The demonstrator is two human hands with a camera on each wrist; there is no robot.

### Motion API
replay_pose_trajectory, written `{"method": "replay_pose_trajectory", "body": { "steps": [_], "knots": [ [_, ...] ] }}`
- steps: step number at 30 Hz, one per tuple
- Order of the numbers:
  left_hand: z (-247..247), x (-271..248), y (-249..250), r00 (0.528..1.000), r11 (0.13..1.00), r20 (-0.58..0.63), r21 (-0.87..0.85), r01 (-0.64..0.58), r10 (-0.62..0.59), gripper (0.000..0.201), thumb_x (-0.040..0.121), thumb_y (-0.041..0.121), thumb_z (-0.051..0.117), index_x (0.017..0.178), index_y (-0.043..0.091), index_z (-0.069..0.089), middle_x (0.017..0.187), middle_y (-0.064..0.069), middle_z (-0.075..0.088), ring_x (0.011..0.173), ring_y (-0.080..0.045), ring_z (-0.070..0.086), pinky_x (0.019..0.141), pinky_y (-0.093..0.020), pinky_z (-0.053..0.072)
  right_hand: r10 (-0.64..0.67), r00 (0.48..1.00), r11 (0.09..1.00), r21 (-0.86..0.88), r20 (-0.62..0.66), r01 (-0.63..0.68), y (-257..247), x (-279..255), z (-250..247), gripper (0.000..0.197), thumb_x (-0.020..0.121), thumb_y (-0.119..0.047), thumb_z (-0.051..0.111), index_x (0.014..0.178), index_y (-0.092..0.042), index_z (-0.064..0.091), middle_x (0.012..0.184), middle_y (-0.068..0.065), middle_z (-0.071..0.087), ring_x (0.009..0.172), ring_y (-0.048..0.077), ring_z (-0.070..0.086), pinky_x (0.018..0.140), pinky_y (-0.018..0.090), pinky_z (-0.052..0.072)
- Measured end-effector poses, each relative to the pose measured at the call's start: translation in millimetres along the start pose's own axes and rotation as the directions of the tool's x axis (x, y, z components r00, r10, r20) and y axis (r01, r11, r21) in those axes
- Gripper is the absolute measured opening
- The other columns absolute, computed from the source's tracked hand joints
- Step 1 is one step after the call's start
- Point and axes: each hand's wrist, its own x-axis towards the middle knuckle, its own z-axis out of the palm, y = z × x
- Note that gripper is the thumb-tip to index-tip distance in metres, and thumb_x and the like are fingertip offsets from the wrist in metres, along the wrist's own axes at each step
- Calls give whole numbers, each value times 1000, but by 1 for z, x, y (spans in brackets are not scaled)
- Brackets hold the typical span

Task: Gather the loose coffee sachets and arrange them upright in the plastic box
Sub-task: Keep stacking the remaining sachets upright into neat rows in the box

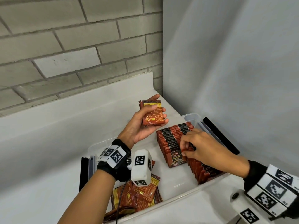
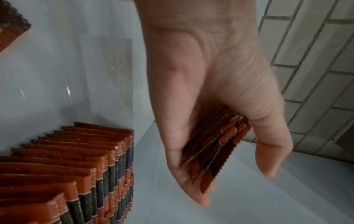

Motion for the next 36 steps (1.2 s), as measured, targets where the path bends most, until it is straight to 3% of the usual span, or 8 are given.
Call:
{"method": "replay_pose_trajectory", "body": {
  "steps": [3,9,16,22,25,28,31,36],
  "knots": [
    [0,0,0,1000,1000,-3,-10,3,-3,69,56,11,87,120,18,63,92,-15,64,78,-24,64,74,-38,56,10,1000,1000,1,16,-10,0,0,1,17,82,-24,72,83,-31,57,83,-21,49,91,1,45,81,21,43],
    [3,-1,1,998,1000,-59,-29,12,-13,43,79,8,53,120,18,61,90,-15,61,76,-23,62,75,-37,56,20,1000,1000,0,23,-20,-2,0,0,16,83,-23,72,85,-30,57,84,-21,48,91,1,46,81,19,43],
    [3,-1,2,998,997,-45,-72,31,-35,40,77,8,51,115,16,63,84,-17,58,74,-25,61,73,-40,58,59,997,995,72,44,-62,-2,0,-4,20,80,-24,76,90,-30,60,86,-18,54,89,-2,51,77,14,43],
    [4,-1,-2,999,999,-21,-23,28,-28,41,78,3,53,115,18,64,89,-10,62,79,-21,63,73,-43,57,142,989,960,240,32,-146,-8,2,-17,23,75,-32,78,91,-28,62,85,-13,62,72,-14,51,63,7,41],
    [4,0,-3,1000,1000,-11,2,15,-15,41,79,1,53,115,20,64,93,-5,65,80,-18,66,75,-44,57,197,979,911,378,-57,-162,-14,9,-26,22,75,-37,76,89,-27,63,82,-10,65,65,-7,53,60,8,42],
    [5,-1,-3,1000,999,19,51,-1,0,47,77,0,60,119,21,60,98,-6,66,87,-19,68,78,-43,57,272,955,848,498,-118,-180,-20,17,-33,26,76,-40,74,93,-24,63,83,-7,65,71,0,55,63,12,43],
    [2,0,-4,998,997,66,79,-21,16,66,63,5,83,123,20,59,107,-8,65,97,-23,66,78,-39,57,338,936,772,599,-102,-214,-24,25,-34,31,75,-44,74,97,-25,63,89,-8,66,80,7,59,71,21,44],
    [2,0,-3,996,995,85,94,-39,31,67,60,8,87,120,22,62,108,-9,63,102,-25,63,86,-39,55,313,947,691,700,-67,-179,-31,29,-32,25,77,-34,76,97,-26,65,96,-6,68,79,11,63,69,20,46]
  ]
}}
